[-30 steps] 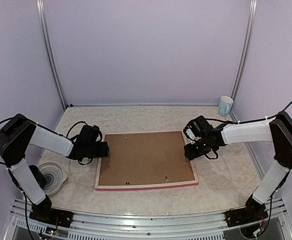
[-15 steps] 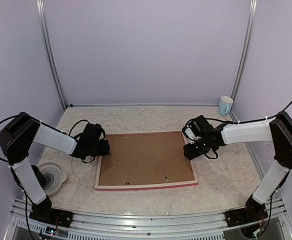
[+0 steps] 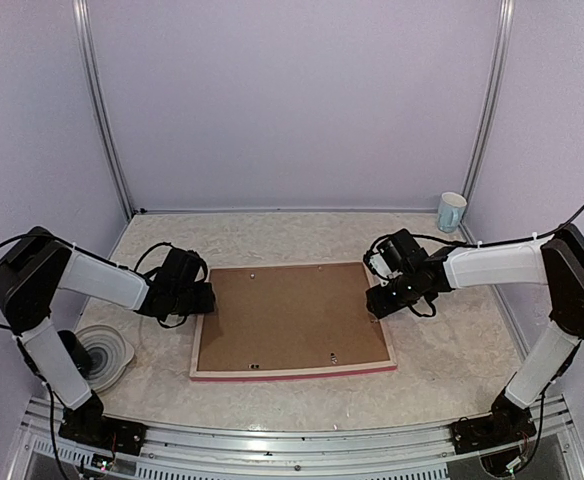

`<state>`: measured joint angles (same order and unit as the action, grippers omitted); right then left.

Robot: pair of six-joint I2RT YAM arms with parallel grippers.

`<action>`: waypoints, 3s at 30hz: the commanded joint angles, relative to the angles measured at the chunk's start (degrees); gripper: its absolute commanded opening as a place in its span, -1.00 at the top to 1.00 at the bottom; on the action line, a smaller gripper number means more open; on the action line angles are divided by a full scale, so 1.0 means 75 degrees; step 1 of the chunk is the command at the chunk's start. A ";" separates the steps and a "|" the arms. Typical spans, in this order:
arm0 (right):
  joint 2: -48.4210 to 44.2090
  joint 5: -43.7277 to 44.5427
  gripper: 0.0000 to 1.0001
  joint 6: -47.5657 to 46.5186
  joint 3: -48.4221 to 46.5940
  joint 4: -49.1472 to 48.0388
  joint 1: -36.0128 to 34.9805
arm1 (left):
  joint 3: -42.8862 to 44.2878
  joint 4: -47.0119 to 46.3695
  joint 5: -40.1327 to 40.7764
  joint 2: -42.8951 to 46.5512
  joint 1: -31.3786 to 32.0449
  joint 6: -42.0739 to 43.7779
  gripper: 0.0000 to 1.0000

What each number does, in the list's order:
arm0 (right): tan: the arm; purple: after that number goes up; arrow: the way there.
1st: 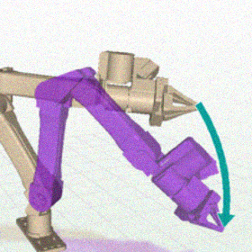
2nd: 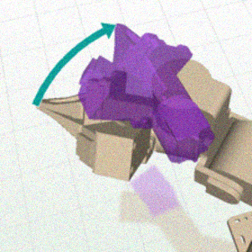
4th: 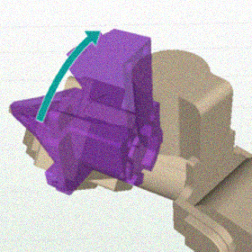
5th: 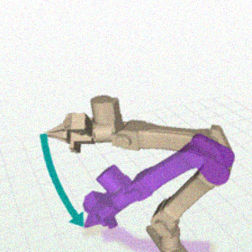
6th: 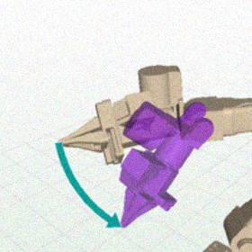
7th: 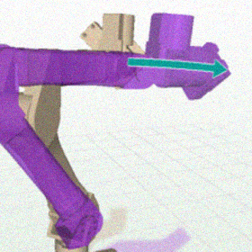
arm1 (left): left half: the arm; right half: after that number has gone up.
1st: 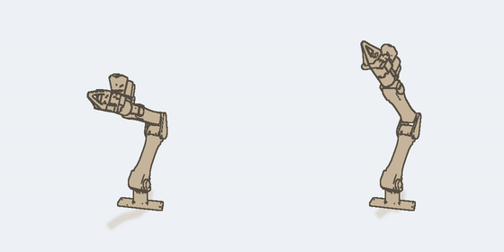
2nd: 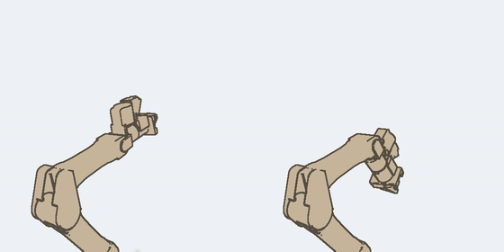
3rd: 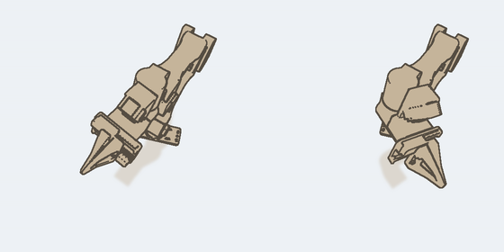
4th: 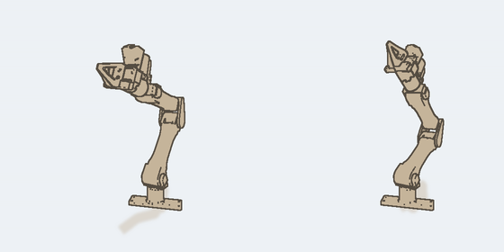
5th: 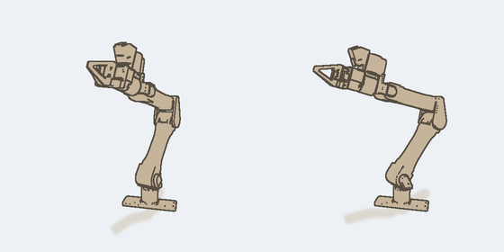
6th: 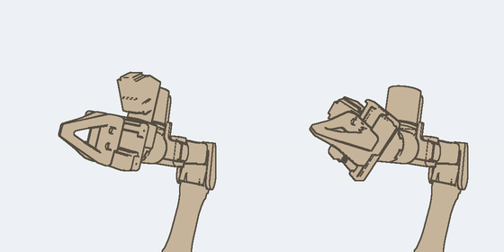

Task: Put the photo into the frame
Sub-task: Press the fastener onto the backboard.

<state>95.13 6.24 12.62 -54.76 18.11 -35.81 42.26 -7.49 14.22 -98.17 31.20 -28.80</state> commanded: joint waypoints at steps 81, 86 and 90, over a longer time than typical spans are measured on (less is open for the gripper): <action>-0.0024 -0.0155 -0.23 -0.0099 -0.0023 -0.0161 0.0054 | 0.0165 0.0293 0.0344 0.1100 -0.0597 -0.0411 -0.08; -0.0050 -0.0080 -0.55 -0.0219 -0.0158 -0.0096 0.0053 | 0.0115 0.0119 0.0273 0.1116 -0.0598 -0.0428 -0.23; -0.0102 0.0114 -0.81 -0.0336 -0.0414 -0.0009 0.0052 | 0.0036 -0.0207 0.0250 0.0976 -0.0597 -0.0372 -0.35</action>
<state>95.13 5.21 11.33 -55.02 17.06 -35.81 43.42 -5.76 15.90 -90.45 26.92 -31.97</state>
